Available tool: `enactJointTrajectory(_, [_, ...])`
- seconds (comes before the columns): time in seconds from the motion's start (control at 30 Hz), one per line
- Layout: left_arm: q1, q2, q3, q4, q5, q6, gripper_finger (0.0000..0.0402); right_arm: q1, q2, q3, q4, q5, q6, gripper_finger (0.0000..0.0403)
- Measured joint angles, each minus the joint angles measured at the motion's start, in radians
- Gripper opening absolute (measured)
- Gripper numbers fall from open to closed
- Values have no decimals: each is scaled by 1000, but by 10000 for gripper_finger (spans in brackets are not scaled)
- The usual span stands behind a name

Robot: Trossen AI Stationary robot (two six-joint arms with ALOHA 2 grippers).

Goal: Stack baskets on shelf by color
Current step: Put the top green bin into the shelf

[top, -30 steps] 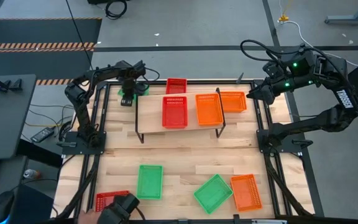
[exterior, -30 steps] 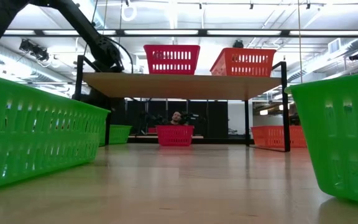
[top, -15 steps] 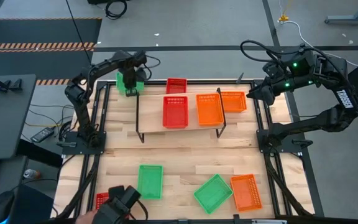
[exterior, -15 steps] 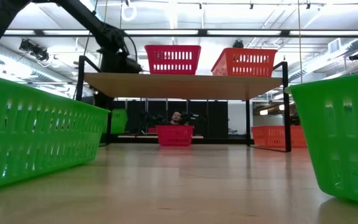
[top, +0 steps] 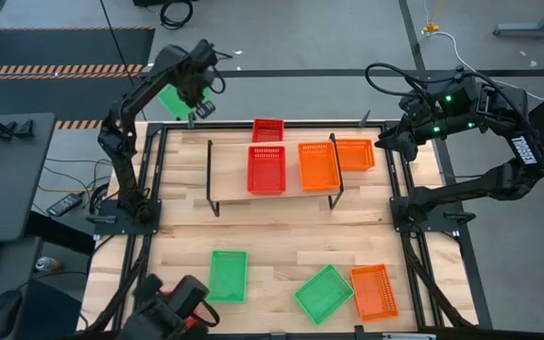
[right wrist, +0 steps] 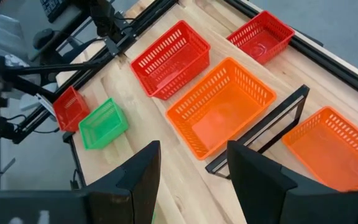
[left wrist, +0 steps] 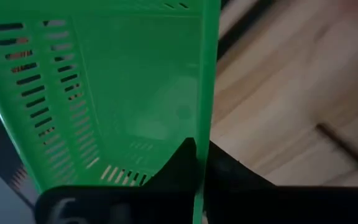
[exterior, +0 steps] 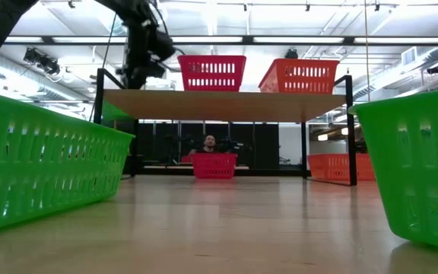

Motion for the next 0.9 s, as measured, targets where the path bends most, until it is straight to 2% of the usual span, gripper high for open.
enactJointTrajectory(0.13, [-20,0,121,-79,-2,-229,10,0,0,0,0,0,-4,190])
enactJointTrajectory(0.3, [-79,-6,247,-101,6,-405,10,0,2,0,0,38,38,190])
enactJointTrajectory(0.43, [-147,-13,321,-102,57,-528,10,0,3,0,0,89,65,190])
enactJointTrajectory(0.6, [-256,-14,353,-100,104,-692,10,-6,3,0,0,158,15,190])
enactJointTrajectory(0.77, [-374,-14,353,-101,150,-830,10,-40,-12,-1,-113,166,-73,190])
enactJointTrajectory(0.9, [-477,-15,353,-101,195,-959,10,-65,-83,6,-91,161,-110,190])
